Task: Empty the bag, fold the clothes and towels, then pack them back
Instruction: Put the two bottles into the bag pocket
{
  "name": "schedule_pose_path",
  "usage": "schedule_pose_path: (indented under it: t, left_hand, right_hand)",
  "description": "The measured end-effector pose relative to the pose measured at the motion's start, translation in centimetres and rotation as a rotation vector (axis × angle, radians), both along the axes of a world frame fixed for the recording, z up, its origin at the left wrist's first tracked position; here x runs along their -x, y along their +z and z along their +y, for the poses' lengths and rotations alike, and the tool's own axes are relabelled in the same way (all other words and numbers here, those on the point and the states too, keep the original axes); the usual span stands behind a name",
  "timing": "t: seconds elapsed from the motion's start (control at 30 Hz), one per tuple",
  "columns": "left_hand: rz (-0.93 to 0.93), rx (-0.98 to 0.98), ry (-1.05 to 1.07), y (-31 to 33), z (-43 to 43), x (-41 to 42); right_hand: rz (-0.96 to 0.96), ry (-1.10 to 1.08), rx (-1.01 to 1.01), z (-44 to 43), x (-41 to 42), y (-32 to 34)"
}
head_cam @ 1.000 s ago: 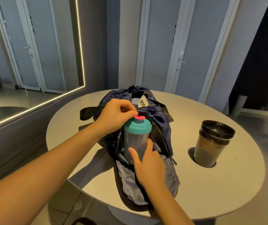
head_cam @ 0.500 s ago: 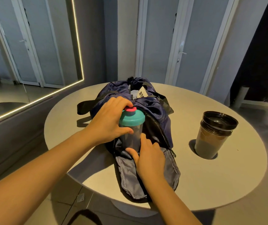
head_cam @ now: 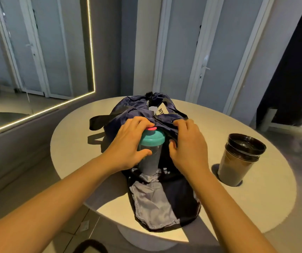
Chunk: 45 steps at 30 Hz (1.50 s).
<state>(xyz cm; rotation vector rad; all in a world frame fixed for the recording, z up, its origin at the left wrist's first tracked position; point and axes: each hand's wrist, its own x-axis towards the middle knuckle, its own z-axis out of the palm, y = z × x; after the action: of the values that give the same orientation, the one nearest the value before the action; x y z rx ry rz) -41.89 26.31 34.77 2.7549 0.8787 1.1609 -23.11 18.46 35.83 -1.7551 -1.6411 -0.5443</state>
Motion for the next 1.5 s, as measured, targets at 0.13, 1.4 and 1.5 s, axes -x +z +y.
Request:
schedule_pose_path:
  t: [0.13, 1.4, 1.5]
  left_hand:
    - [-0.020, 0.025, 0.031, 0.0, -0.1, 0.0]
    - [-0.361, 0.417, 0.452, -7.8, 1.6, -0.1]
    - [-0.263, 0.409, 0.500, -8.2, 1.9, 0.8]
  right_hand:
    - [-0.171, -0.017, 0.161, 1.9, -0.4, 1.0]
    - [-0.229, -0.011, 0.352, 4.0, -0.2, 0.4]
    - [-0.249, -0.027, 0.365, 5.3, 0.1, -0.4]
